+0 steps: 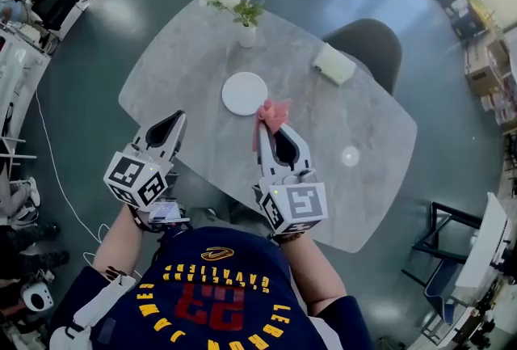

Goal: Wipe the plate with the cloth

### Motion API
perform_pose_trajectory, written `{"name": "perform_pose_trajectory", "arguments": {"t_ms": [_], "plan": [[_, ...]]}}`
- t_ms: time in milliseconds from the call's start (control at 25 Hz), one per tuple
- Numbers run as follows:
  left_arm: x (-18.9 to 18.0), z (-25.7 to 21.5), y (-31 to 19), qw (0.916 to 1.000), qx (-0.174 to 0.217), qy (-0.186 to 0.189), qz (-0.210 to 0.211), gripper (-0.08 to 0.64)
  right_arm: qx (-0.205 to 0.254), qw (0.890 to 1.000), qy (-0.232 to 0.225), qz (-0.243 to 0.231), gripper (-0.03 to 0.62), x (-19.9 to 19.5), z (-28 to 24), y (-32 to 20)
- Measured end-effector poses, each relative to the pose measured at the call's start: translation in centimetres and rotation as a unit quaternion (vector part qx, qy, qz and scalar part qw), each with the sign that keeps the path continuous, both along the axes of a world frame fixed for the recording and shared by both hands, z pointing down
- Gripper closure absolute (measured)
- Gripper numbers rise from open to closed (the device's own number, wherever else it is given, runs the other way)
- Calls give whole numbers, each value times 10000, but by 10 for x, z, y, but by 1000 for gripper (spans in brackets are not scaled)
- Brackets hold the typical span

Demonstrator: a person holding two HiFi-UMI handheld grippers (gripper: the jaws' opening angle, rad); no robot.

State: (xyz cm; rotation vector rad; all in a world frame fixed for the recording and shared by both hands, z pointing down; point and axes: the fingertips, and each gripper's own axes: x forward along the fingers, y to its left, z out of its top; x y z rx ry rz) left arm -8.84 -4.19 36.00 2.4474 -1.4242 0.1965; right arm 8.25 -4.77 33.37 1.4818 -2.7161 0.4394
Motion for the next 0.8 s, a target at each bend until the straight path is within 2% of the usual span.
{"name": "perform_pose_trajectory", "arguments": {"t_ms": [200,360,560,800], "plan": [[11,37,-36,9967,-780,233,67,557,-127,9998,95,-87,546,6,21,-26],[15,81,-61,9870,-1538,435,154,555,-340,9993,120,-82,546,4,42,-47],[16,134,-82,9638,-2462,1016,147,508,-689,9975,126,-28,546,-2,66,-64],[11,194,-113,9302,-3392,1390,186,449,-1104,9934,275,134,546,-15,103,-93]]}}
